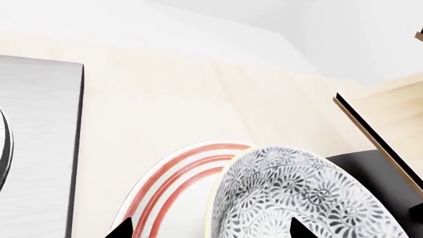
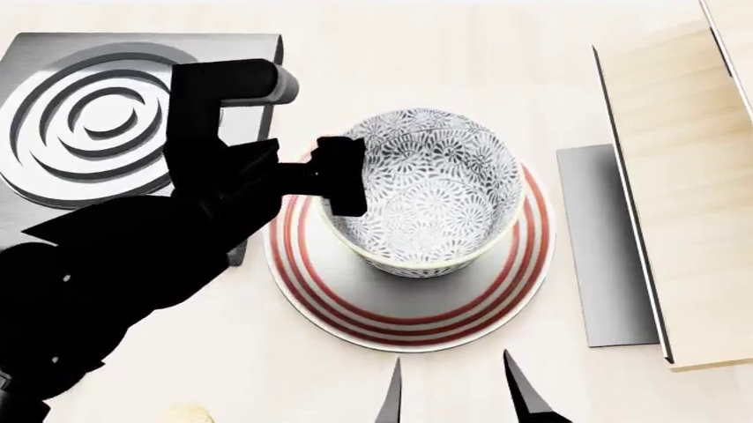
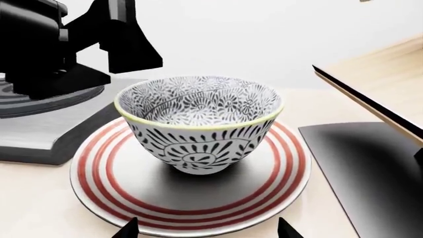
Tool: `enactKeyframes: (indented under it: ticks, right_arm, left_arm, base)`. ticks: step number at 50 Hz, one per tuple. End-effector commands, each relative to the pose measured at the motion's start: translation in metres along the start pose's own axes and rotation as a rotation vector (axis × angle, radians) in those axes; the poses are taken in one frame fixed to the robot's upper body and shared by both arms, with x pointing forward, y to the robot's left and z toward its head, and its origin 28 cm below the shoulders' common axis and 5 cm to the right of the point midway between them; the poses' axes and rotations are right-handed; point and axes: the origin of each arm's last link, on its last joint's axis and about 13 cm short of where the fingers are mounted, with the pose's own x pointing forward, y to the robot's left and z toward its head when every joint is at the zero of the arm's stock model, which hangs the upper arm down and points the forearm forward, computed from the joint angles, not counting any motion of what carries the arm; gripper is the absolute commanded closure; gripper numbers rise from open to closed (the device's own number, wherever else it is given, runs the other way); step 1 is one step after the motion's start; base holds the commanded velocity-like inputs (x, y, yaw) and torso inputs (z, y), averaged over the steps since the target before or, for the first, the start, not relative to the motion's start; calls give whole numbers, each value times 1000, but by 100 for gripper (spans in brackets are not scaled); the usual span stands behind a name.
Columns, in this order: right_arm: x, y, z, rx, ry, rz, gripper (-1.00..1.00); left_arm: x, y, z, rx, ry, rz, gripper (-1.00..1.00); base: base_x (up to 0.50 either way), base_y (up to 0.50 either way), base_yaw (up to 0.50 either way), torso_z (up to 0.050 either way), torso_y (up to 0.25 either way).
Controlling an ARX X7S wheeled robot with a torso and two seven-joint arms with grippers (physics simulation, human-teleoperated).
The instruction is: Pick up the akita bowl and put it on the plate.
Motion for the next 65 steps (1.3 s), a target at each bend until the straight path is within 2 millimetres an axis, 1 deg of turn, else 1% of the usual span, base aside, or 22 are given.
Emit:
enactKeyframes:
  ticks: [1, 11, 22, 28, 34, 41, 42, 55, 56, 57, 60, 65]
  right_arm:
    - [0, 0, 1, 0, -2, 0, -100]
    - [-1, 0, 1, -1, -4, 3, -100]
    - [0, 1, 0, 1, -2, 2, -100]
    - [0, 1, 0, 1, -3, 3, -100]
    - [0, 1, 0, 0, -2, 4, -100]
    - [0, 1, 0, -3, -5, 4, -100]
    - [0, 1, 0, -2, -6, 1, -100]
    - [0, -2, 3, -4, -13, -8, -100]
    - [1, -2, 3, -7, -14, -9, -100]
    - [1, -2, 3, -7, -14, -9, -100]
    - [1, -2, 5, -10, -18, -10, -100]
    - [1, -2, 8, -18, -27, -13, -100]
  left_arm:
    - [-6, 0, 6, 37, -18, 25, -100]
    - [-13, 2, 14, 65, -46, 45, -100]
    - [-27, 10, 28, 105, -98, 77, -100]
    - [-41, 15, 41, 132, -138, 107, -100]
    - [-50, 18, 51, 152, -168, 138, -100]
    - [-61, 22, 57, 169, -196, 157, -100]
    - [-66, 22, 58, 177, -209, 157, -100]
    - [-100, 29, 61, 217, -304, 178, -100]
    - [-105, 30, 63, 210, -316, 181, -100]
    - [-106, 30, 63, 210, -316, 181, -100]
    - [-116, 35, 64, 215, -354, 211, -100]
    - [-133, 42, 62, 202, -384, 236, -100]
  base:
    - [0, 0, 0, 0, 0]
    - [0, 0, 0, 0, 0]
    - [0, 0, 0, 0, 0]
    - [0, 0, 0, 0, 0]
    - [0, 0, 0, 0, 0]
    - [0, 0, 0, 0, 0]
    - [0, 0, 0, 0, 0]
    - [0, 0, 0, 0, 0]
    - [0, 0, 0, 0, 0]
    - [0, 0, 0, 0, 0]
    - [0, 0, 0, 0, 0]
    - [0, 0, 0, 0, 0]
